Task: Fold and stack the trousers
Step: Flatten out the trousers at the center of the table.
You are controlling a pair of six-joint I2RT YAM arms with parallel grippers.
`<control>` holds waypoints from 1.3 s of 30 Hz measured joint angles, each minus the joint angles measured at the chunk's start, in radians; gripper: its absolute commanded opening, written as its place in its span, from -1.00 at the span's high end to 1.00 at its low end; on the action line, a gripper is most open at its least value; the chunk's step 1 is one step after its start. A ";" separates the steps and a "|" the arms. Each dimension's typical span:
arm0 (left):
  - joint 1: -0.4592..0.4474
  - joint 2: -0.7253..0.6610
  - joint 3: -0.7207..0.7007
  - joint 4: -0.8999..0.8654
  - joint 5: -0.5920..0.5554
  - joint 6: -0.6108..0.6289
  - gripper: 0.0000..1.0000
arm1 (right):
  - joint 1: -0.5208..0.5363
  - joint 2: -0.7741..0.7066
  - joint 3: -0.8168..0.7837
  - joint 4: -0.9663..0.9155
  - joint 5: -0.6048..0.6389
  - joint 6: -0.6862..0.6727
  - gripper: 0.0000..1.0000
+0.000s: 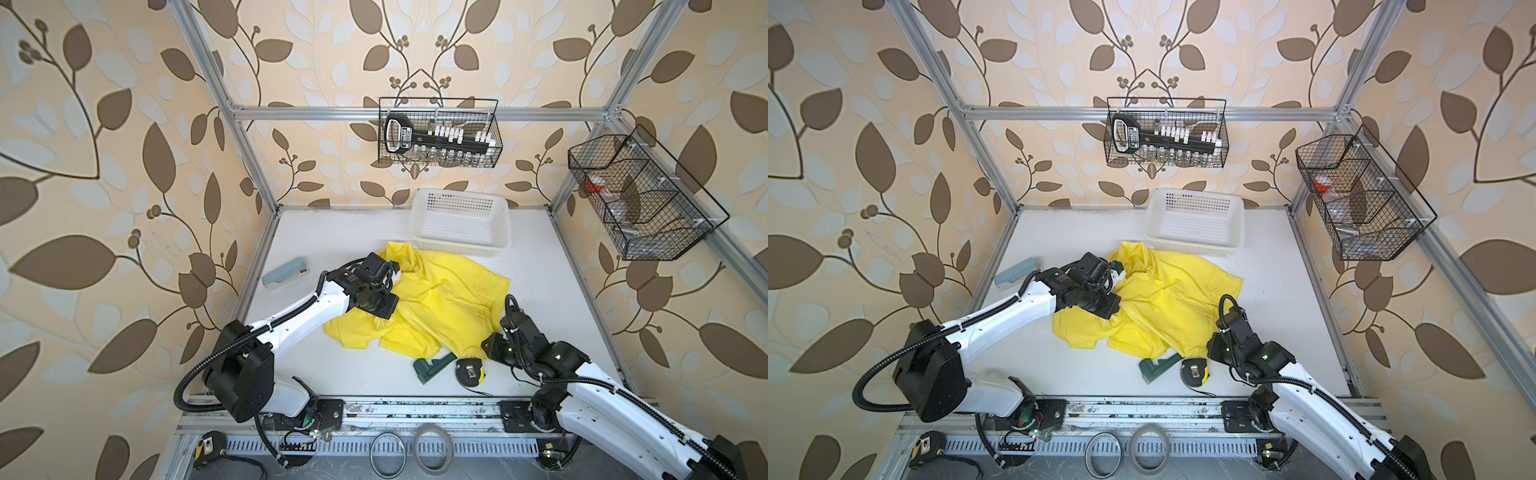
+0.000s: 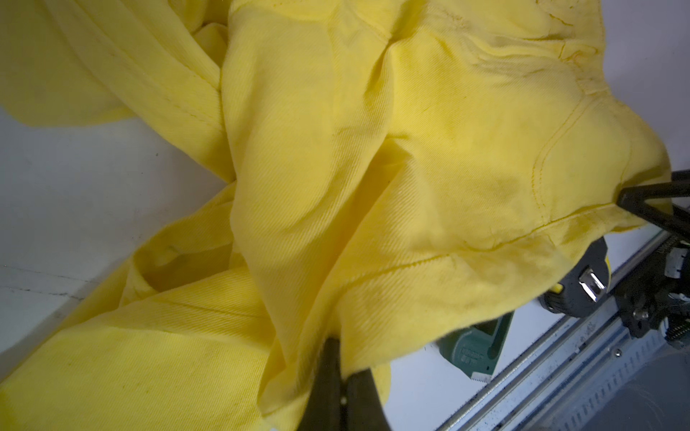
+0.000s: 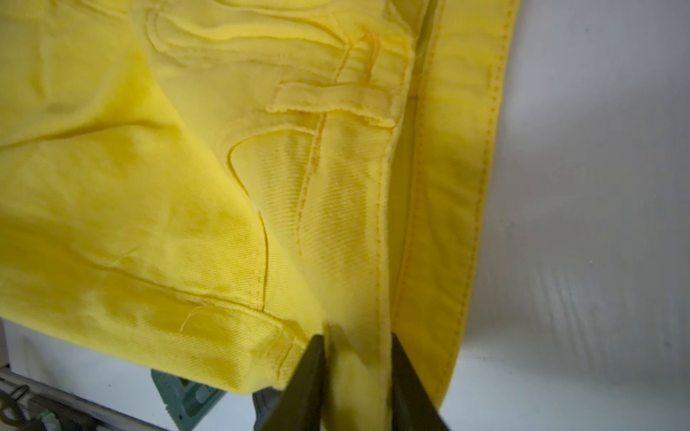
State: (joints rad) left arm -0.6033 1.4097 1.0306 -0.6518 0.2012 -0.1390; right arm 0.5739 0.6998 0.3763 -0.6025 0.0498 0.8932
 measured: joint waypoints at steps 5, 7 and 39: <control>-0.003 0.000 -0.005 0.000 0.021 -0.009 1.00 | -0.089 -0.029 0.096 -0.052 0.032 -0.040 1.00; -0.014 -0.002 -0.007 -0.001 0.036 -0.022 1.00 | -0.179 -0.040 0.154 -0.061 0.026 -0.074 1.00; -0.152 -0.389 -0.332 -0.166 -0.394 -0.547 -0.63 | -0.805 0.211 0.423 0.047 -0.117 -0.385 1.00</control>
State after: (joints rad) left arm -0.7551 1.0206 0.6983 -0.8181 -0.1928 -0.6857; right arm -0.2314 0.9104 0.7994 -0.5560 -0.0673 0.5083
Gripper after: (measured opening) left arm 0.813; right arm 0.048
